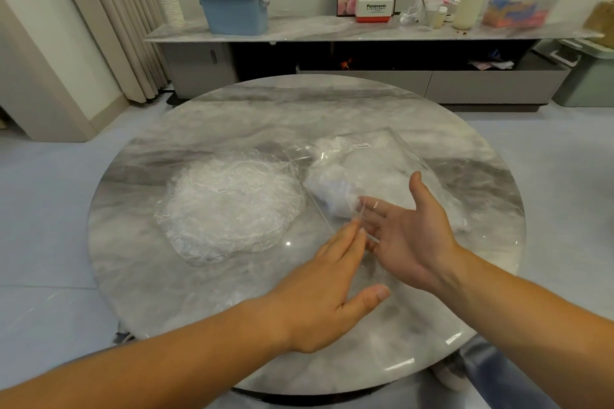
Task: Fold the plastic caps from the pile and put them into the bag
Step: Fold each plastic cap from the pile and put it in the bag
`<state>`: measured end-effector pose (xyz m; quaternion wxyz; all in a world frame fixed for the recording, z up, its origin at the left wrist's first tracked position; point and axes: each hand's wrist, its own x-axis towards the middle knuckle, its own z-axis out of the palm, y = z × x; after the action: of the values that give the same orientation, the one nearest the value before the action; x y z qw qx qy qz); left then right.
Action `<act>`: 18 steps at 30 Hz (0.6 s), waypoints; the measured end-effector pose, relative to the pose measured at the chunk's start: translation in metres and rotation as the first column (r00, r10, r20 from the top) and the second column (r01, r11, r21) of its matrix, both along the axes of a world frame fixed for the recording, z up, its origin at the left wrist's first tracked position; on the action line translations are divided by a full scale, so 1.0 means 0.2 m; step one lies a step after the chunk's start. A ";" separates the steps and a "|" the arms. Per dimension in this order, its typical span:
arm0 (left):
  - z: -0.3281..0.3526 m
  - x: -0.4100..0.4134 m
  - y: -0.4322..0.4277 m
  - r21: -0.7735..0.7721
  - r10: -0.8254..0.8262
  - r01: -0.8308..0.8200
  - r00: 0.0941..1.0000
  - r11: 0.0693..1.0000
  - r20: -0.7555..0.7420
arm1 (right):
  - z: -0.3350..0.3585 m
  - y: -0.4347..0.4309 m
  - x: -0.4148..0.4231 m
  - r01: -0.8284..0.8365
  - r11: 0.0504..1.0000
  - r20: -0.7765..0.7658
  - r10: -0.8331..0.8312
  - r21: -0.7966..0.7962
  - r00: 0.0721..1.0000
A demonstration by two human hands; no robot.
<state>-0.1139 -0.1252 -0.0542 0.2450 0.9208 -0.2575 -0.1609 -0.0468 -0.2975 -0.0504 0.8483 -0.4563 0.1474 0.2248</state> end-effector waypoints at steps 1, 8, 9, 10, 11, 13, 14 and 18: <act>0.00 0.00 0.00 -0.009 -0.006 0.006 1.000 1.000 0.005 | 0.00 0.01 0.01 0.020 1.000 -0.006 -0.020 0.004 1.000; -0.01 0.03 0.03 0.013 -0.013 0.013 1.000 1.000 0.015 | 0.01 0.00 0.02 0.085 0.996 0.002 -0.085 -0.023 0.996; -0.01 0.03 0.04 0.021 -0.017 0.016 1.000 1.000 0.009 | 0.01 -0.01 0.01 0.096 0.995 -0.004 -0.096 -0.020 0.995; -0.01 0.03 0.04 0.028 -0.022 0.021 1.000 0.999 0.010 | 0.01 -0.03 0.00 0.108 0.994 -0.010 -0.108 -0.018 0.994; -0.01 0.03 0.05 0.036 -0.026 0.025 1.000 0.999 0.012 | 0.01 -0.04 -0.02 0.115 0.993 -0.014 -0.116 -0.014 0.993; -0.01 0.03 0.06 0.047 -0.027 0.026 1.000 0.999 0.004 | 0.01 -0.09 -0.05 0.110 0.993 -0.023 -0.111 -0.029 0.994; -0.01 0.03 0.06 0.049 -0.025 0.025 1.000 0.998 -0.004 | 0.00 -0.11 -0.07 0.100 0.994 -0.020 -0.101 -0.052 0.995; -0.01 0.02 0.10 -0.021 -0.015 0.015 1.000 1.000 0.024 | 0.02 -0.19 -0.14 0.027 0.959 0.051 -0.013 -0.282 0.999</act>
<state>-0.1095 -0.1048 -0.0553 0.2504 0.9180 -0.2690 -0.1492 -0.0752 -0.3359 -0.0460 0.7799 -0.5767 0.1617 0.1816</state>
